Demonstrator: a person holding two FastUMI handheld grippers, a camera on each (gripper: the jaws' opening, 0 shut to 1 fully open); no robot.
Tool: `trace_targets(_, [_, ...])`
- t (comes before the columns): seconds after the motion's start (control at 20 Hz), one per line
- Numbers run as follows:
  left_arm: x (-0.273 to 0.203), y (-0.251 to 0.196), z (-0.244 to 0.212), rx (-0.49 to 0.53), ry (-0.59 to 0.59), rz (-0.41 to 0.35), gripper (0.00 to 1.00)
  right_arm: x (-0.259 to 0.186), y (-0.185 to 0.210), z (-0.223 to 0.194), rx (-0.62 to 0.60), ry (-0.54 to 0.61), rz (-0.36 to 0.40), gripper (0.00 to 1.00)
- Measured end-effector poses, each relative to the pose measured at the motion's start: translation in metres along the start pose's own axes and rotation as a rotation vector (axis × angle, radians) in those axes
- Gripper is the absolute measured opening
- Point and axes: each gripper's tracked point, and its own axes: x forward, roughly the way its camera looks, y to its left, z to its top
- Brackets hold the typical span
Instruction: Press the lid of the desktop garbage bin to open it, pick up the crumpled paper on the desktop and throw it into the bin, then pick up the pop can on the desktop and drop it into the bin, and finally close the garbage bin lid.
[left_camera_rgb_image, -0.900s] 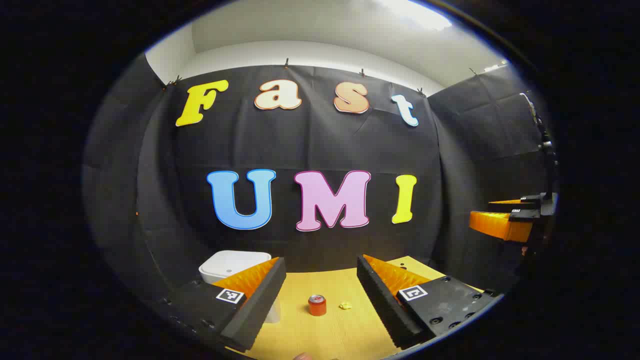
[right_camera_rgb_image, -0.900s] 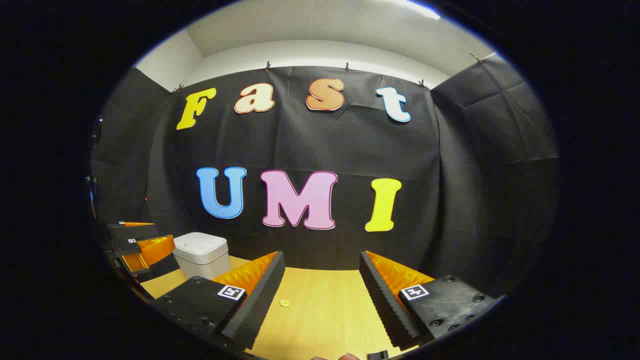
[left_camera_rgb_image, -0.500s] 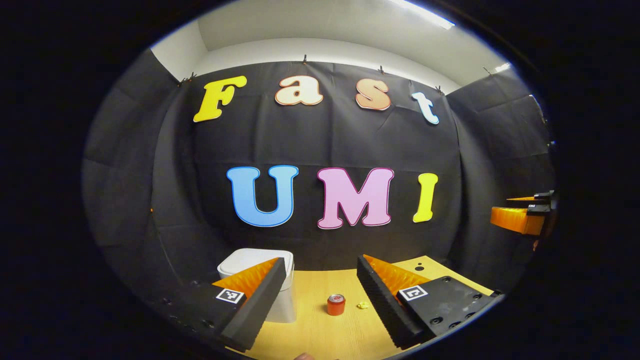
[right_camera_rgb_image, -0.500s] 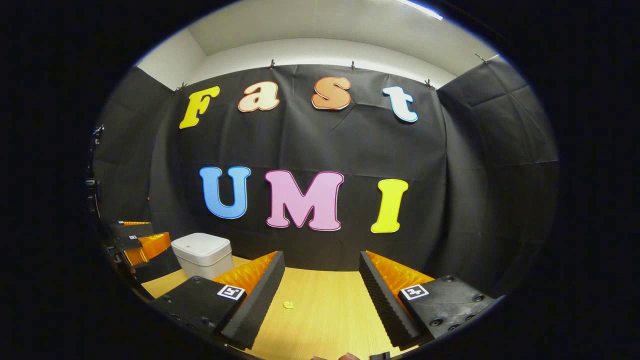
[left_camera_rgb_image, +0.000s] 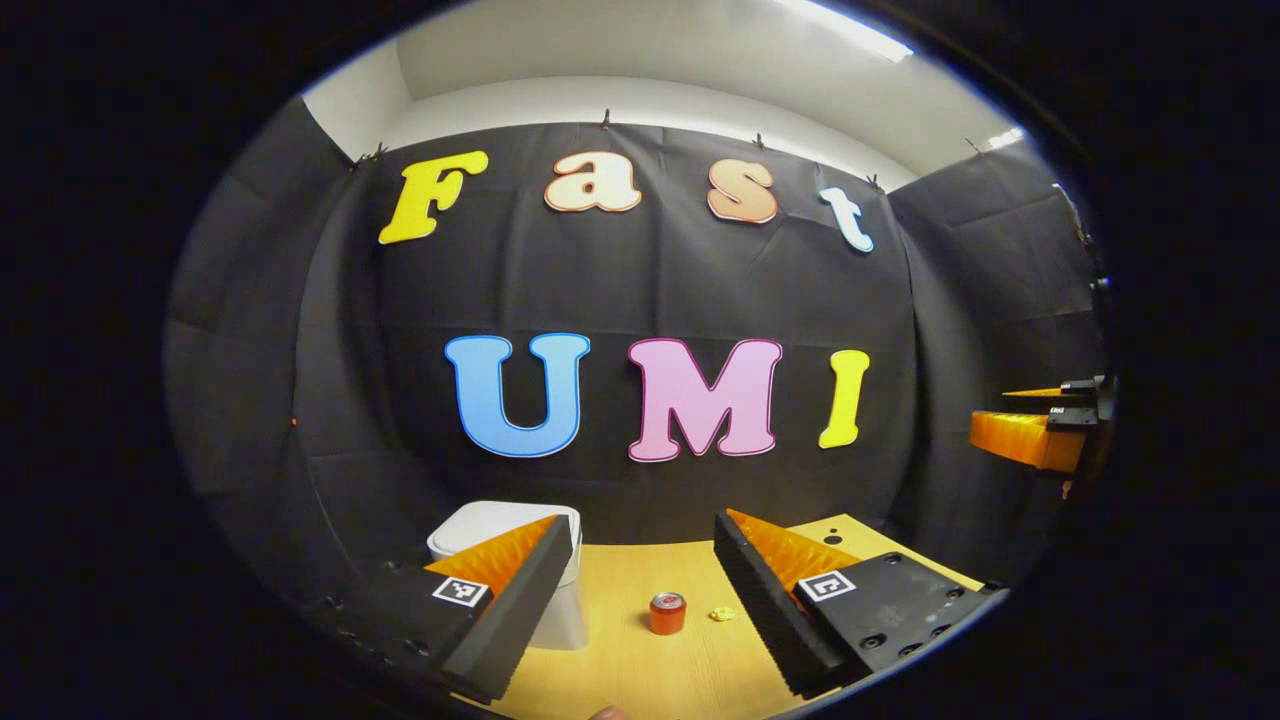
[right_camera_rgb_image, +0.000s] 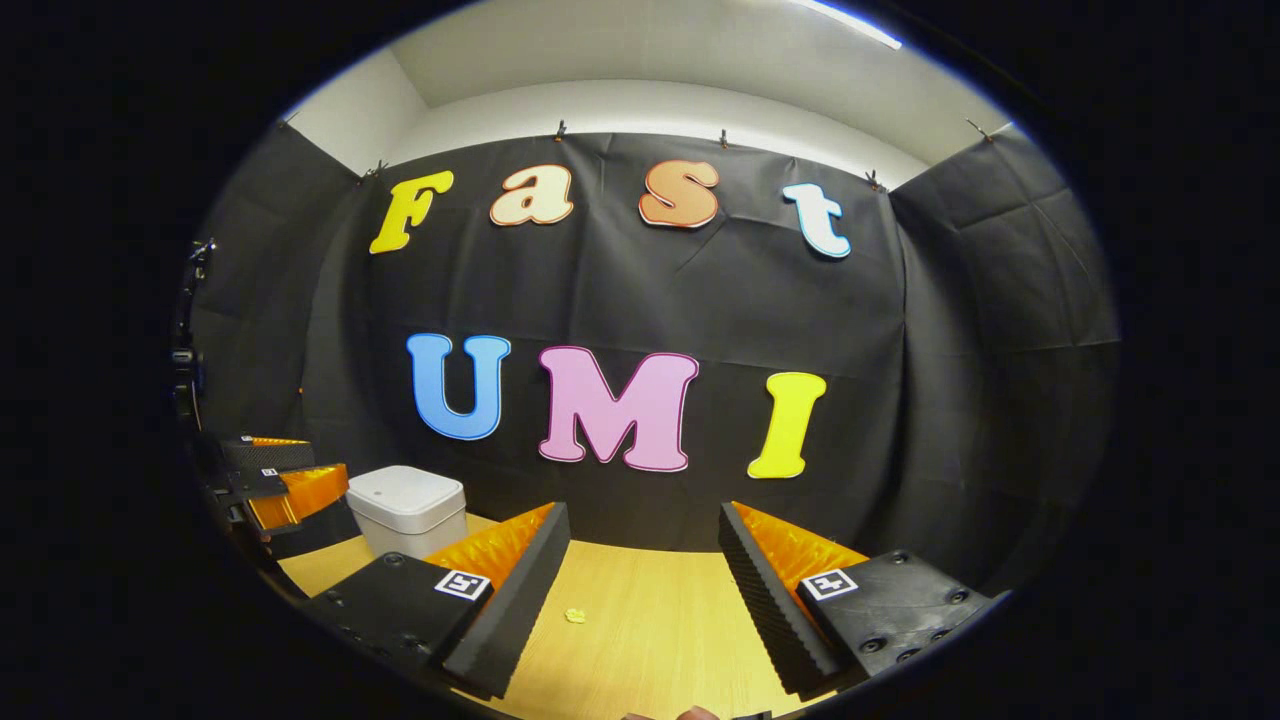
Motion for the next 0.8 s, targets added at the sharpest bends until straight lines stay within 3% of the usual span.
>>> trace_targets(0.45, [0.025,-0.028,-0.027,-0.010,0.045,-0.073,0.96,-0.001,-0.029,-0.019,-0.044,0.043,-0.030,0.96])
trace_targets(0.65, [0.027,-0.029,-0.042,-0.053,0.092,-0.099,0.96,0.003,-0.015,-0.027,-0.021,0.057,-0.023,0.96])
trace_targets(0.8, [0.030,-0.011,-0.043,-0.041,0.090,-0.085,0.88,0.004,0.001,-0.028,-0.035,0.060,0.000,0.96])
